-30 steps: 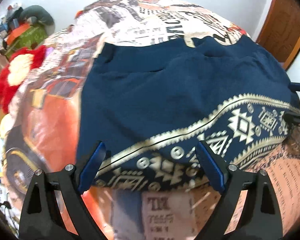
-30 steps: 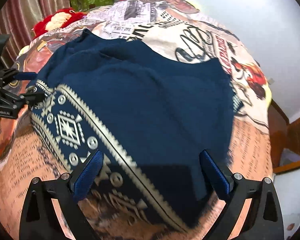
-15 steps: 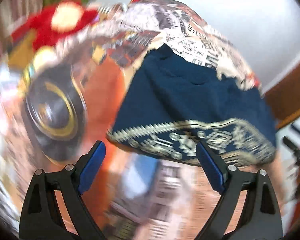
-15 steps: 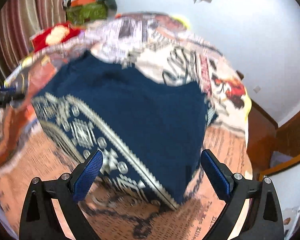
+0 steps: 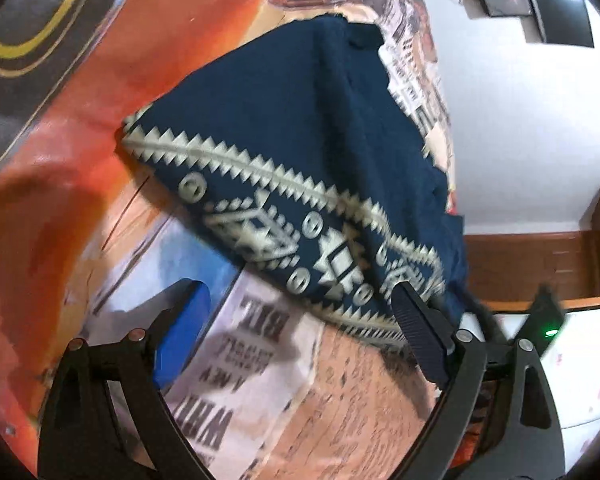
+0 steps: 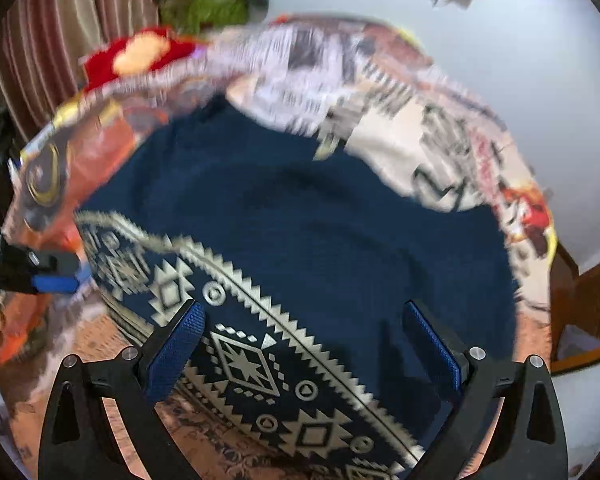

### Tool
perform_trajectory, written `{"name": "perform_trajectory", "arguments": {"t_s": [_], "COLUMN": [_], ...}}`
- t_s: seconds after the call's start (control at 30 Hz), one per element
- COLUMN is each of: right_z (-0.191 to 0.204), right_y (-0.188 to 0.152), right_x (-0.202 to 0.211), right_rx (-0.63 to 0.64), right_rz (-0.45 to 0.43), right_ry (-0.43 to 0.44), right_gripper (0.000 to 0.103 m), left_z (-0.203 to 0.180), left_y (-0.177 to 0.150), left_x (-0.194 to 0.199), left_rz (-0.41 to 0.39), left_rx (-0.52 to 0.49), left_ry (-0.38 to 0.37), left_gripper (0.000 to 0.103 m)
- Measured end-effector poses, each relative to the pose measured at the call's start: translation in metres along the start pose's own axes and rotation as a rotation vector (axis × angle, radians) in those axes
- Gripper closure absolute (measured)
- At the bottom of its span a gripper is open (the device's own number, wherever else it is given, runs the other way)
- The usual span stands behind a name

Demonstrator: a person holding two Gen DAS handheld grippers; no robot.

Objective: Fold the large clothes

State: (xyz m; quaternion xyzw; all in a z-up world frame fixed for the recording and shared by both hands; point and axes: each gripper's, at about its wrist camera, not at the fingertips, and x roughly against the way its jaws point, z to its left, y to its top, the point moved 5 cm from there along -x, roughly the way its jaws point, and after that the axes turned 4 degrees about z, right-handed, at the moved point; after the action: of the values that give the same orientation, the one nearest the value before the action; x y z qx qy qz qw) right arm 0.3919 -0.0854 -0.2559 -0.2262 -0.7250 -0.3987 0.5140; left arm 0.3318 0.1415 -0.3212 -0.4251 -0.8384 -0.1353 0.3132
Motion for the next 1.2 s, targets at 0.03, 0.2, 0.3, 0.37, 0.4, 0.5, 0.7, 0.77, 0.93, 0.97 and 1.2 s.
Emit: {"name": "perform_trajectory", "arguments": {"t_s": [0.03, 0.2, 0.3, 0.37, 0.4, 0.5, 0.7, 0.77, 0.93, 0.97, 1.2], "right_z": [-0.001, -0.012, -0.013, -0.012, -0.011, -0.014, -0.013, -0.015, -0.017, -0.016, 0.023], "right_y": [-0.002, -0.006, -0.007, -0.008, -0.008, -0.007, -0.008, -0.004, 0.023, 0.028, 0.037], "right_x": [-0.007, -0.020, -0.020, -0.020, -0.019, -0.021, -0.016, -0.010, 0.029, 0.033, -0.022], "right_rx": [-0.004, -0.066, -0.067, -0.058, -0.055, -0.050, -0.040, -0.061, -0.128, -0.128, -0.064], "right_rz": [0.015, 0.056, 0.057, 0.049, 0.046, 0.046, 0.063, 0.073, -0.045, -0.063, 0.064], "right_ry": [0.015, 0.122, 0.142, 0.137, 0.136, 0.148, 0.151, 0.163, 0.252, 0.247, 0.229], "right_gripper": [0.004, 0.000, 0.000, 0.000, 0.000, 0.000, 0.000, 0.001, 0.001, 0.000, 0.000], "left_z": [-0.001, -0.014, -0.016, -0.015, -0.013, -0.010, -0.042, -0.055, -0.085, -0.092, -0.088], "left_y": [0.003, 0.026, 0.045, 0.056, 0.062, 0.077, 0.076, 0.075, 0.071, 0.068, 0.053], "left_x": [-0.002, -0.025, -0.035, -0.038, -0.038, -0.044, -0.025, -0.013, 0.019, 0.023, 0.031], "left_rz": [0.002, 0.002, -0.045, -0.075, -0.092, -0.146, -0.245, -0.257, -0.316, -0.347, -0.390], "left_rx": [0.008, 0.010, 0.002, -0.002, -0.003, 0.002, -0.119, -0.134, -0.235, -0.280, -0.355], "left_ry": [-0.033, -0.162, -0.153, -0.106, -0.076, 0.030, 0.114, 0.075, 0.140, 0.200, 0.312], "left_gripper": [0.011, 0.011, 0.021, 0.037, 0.048, 0.070, 0.092, 0.093, 0.094, 0.094, 0.096]}}
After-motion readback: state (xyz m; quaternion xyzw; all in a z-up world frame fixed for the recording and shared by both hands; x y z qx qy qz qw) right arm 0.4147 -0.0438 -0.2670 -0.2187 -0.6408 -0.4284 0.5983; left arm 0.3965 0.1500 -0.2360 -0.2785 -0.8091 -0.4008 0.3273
